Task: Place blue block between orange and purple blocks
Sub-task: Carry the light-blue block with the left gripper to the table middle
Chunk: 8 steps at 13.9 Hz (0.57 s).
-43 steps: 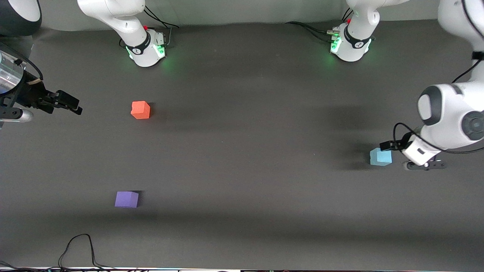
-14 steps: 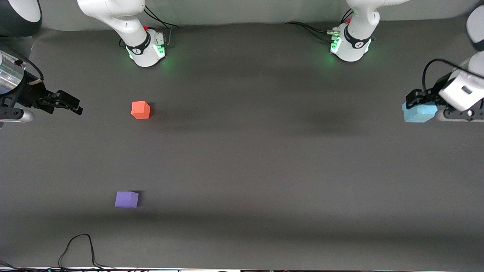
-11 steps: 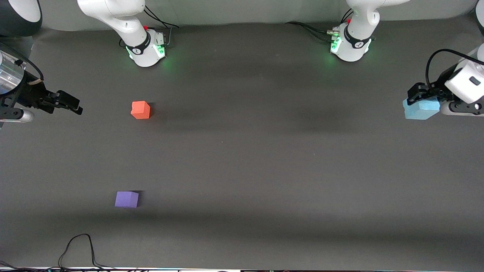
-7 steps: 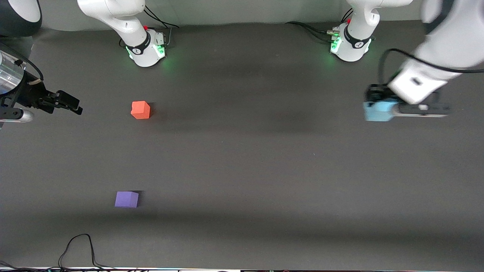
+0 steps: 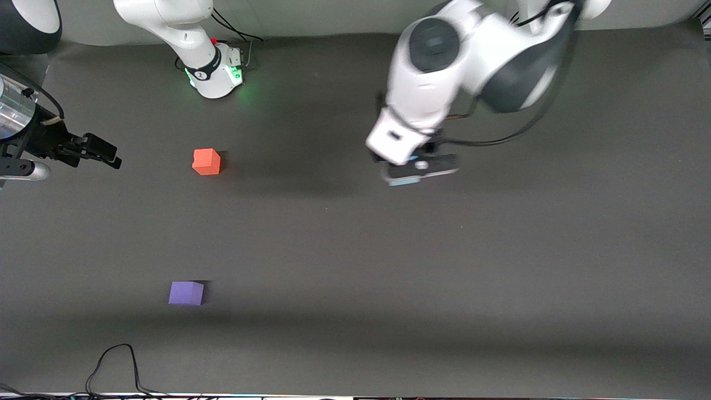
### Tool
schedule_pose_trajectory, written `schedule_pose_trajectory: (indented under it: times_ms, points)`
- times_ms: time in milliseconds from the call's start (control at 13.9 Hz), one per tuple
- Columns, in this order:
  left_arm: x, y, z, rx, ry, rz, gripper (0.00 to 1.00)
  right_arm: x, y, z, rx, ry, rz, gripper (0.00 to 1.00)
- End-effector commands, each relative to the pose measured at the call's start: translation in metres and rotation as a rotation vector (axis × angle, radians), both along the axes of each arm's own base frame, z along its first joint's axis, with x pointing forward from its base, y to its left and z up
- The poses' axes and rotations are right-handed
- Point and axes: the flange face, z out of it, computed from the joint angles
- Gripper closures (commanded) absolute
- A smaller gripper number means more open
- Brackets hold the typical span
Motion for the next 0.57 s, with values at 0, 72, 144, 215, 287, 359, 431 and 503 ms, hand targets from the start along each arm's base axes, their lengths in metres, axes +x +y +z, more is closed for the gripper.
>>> schedule_pose_trajectory:
  times_ms: [0, 72, 144, 215, 287, 359, 431, 503]
  points:
    - [0.017, -0.027, -0.041, 0.023, -0.020, 0.005, 0.83, -0.001, -0.001, 0.001, -0.013, 0.001, 0.009, 0.00]
    - [0.023, -0.032, -0.065, 0.017, -0.016, -0.004, 0.84, -0.001, 0.000, 0.000, -0.013, 0.002, 0.011, 0.00]
    - [0.030, -0.039, -0.094, 0.008, -0.017, -0.003, 0.85, -0.001, 0.000, -0.001, -0.013, 0.004, 0.011, 0.00]
    - [0.038, -0.044, -0.126, 0.006, -0.021, -0.004, 0.85, -0.001, 0.000, -0.002, -0.013, 0.005, 0.012, 0.00]
    - [0.044, -0.048, -0.156, 0.003, -0.025, -0.008, 0.85, -0.001, -0.001, -0.002, -0.013, 0.005, 0.012, 0.00]
    - [0.046, -0.052, -0.189, 0.005, -0.024, -0.015, 0.85, -0.001, 0.000, -0.002, -0.013, 0.007, 0.014, 0.00]
    - [0.044, -0.056, -0.221, 0.004, -0.033, -0.024, 0.84, -0.002, -0.002, -0.003, -0.013, 0.010, 0.011, 0.00]
    - [0.042, -0.063, -0.246, -0.009, -0.040, -0.033, 0.84, -0.002, -0.003, -0.007, -0.011, 0.017, 0.008, 0.00]
